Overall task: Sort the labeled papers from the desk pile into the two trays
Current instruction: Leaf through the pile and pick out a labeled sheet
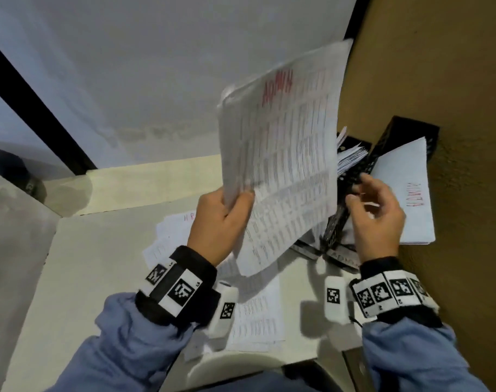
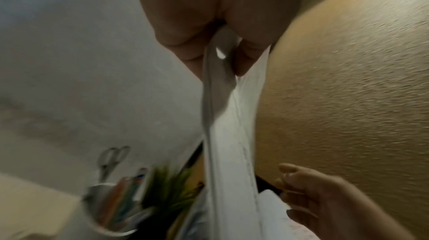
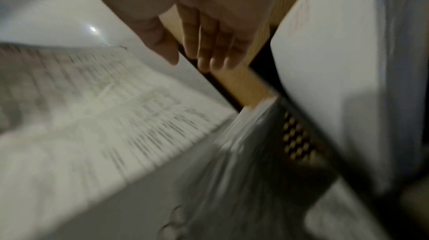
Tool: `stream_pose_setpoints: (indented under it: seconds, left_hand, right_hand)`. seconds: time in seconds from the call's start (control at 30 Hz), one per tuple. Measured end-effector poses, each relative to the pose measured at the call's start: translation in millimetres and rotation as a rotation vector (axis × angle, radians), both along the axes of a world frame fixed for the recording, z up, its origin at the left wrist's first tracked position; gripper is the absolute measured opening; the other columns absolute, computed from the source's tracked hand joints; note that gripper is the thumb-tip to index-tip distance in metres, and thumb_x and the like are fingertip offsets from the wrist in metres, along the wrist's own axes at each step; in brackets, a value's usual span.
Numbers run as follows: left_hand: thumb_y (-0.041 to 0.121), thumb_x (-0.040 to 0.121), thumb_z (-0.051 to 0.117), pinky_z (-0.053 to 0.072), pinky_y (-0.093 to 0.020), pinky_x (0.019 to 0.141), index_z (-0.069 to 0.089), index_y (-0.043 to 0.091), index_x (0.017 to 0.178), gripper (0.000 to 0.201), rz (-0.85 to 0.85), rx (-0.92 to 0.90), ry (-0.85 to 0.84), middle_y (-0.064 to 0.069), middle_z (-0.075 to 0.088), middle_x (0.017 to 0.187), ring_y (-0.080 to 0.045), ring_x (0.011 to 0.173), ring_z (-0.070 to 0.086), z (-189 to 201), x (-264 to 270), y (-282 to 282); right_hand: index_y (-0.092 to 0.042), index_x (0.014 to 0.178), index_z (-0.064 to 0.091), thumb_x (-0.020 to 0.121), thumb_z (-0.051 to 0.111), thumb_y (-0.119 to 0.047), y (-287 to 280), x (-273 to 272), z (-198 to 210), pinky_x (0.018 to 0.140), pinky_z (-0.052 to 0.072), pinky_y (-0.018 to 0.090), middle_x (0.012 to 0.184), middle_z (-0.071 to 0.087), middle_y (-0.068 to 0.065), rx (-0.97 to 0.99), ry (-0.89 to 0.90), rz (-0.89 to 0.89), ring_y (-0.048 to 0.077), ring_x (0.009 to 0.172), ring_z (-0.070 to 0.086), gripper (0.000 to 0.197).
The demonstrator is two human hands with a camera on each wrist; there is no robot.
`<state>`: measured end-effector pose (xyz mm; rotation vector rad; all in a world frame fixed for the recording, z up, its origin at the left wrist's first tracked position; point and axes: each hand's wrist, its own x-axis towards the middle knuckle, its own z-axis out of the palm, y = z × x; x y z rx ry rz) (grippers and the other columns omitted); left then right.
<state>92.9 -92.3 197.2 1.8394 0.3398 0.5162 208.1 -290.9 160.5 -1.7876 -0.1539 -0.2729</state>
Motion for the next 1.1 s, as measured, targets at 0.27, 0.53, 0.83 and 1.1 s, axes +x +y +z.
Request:
stream_pose_setpoints:
  seconds: [0.27, 0.53, 0.83, 1.1]
  left_hand:
    - [-0.004, 0.089, 0.051, 0.055, -0.025, 0.077, 0.058, -0.006, 0.118, 0.03, -0.12, 0.257, -0.27, -0.01, 0.07, 0.098, -0.011, 0.085, 0.065, 16.4, 74.1, -94.7]
    - [-0.01, 0.079, 0.046, 0.049, -0.043, 0.078, 0.03, 0.024, 0.147, 0.078, -0.296, 0.368, 0.047, -0.022, 0.063, 0.108, -0.037, 0.089, 0.06, -23.4, 115.9, -162.3]
    - [-0.01, 0.082, 0.043, 0.046, -0.044, 0.092, 0.028, 0.022, 0.147, 0.075, -0.276, 0.255, 0.189, -0.021, 0.06, 0.119, -0.038, 0.102, 0.057, -72.9, 130.7, -178.8]
    - [0.002, 0.091, 0.044, 0.044, -0.044, 0.091, 0.023, 0.011, 0.146, 0.06, -0.501, 0.379, 0.476, -0.026, 0.055, 0.123, -0.04, 0.11, 0.055, -95.6, 153.0, -172.5]
  right_hand:
    - [-0.001, 0.14, 0.037, 0.076, 0.074, -0.019, -76.8, 48.6, -21.3, 0.103, 0.037, 0.04, 0.139, 0.045, 0.019, -0.214, 0.508, -0.398, 0.034, 0.128, 0.044, 0.075]
    - [-0.001, 0.109, 0.065, 0.085, 0.061, -0.008, -78.7, 50.9, -8.3, 0.08, 0.046, 0.03, 0.095, 0.065, 0.01, 0.012, 0.337, -0.184, 0.015, 0.09, 0.056, 0.025]
    - [-0.005, 0.092, 0.062, 0.082, 0.055, 0.003, -84.7, 52.6, 22.7, 0.07, 0.048, 0.024, 0.087, 0.064, 0.008, -0.177, 0.067, -0.08, 0.003, 0.076, 0.058, 0.015]
    - [0.0, 0.075, 0.054, 0.078, 0.059, -0.008, -89.7, 53.0, 30.0, 0.051, 0.035, 0.031, 0.064, 0.055, 0.012, -0.389, -0.029, -0.219, 0.023, 0.058, 0.047, 0.01]
